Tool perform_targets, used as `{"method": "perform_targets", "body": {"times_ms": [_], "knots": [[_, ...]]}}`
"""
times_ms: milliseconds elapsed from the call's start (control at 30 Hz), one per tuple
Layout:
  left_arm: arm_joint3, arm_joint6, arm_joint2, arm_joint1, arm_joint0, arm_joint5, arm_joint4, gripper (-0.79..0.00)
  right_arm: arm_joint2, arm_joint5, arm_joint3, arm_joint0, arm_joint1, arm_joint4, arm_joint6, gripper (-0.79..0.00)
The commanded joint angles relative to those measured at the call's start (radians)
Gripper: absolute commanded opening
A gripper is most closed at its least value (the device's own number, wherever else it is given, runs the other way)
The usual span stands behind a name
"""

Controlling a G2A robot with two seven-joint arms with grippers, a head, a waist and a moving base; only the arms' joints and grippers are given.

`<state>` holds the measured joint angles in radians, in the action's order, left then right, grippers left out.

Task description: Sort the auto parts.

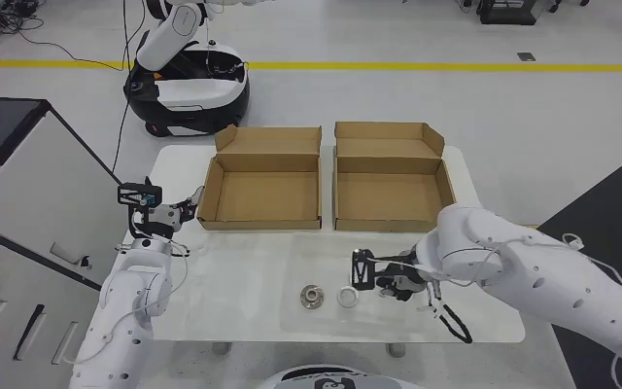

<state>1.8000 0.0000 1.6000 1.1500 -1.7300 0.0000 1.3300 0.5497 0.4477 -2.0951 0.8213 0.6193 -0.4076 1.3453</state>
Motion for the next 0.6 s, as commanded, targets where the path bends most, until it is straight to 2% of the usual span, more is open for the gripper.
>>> {"method": "perform_targets", "body": {"times_ms": [0, 233, 567], "knots": [[0.000, 0.000, 0.000, 0.000, 0.000, 0.000, 0.000, 0.000, 0.025, 0.012, -0.010, -0.002, -0.008, 0.037, 0.001, -0.785], [0.000, 0.000, 0.000, 0.000, 0.000, 0.000, 0.000, 0.000, 0.114, 0.058, -0.005, -0.020, -0.044, 0.144, -0.031, -0.785], [0.000, 0.000, 0.000, 0.000, 0.000, 0.000, 0.000, 0.000, 0.224, 0.164, 0.103, -0.036, -0.105, 0.266, -0.136, -0.785]]}}
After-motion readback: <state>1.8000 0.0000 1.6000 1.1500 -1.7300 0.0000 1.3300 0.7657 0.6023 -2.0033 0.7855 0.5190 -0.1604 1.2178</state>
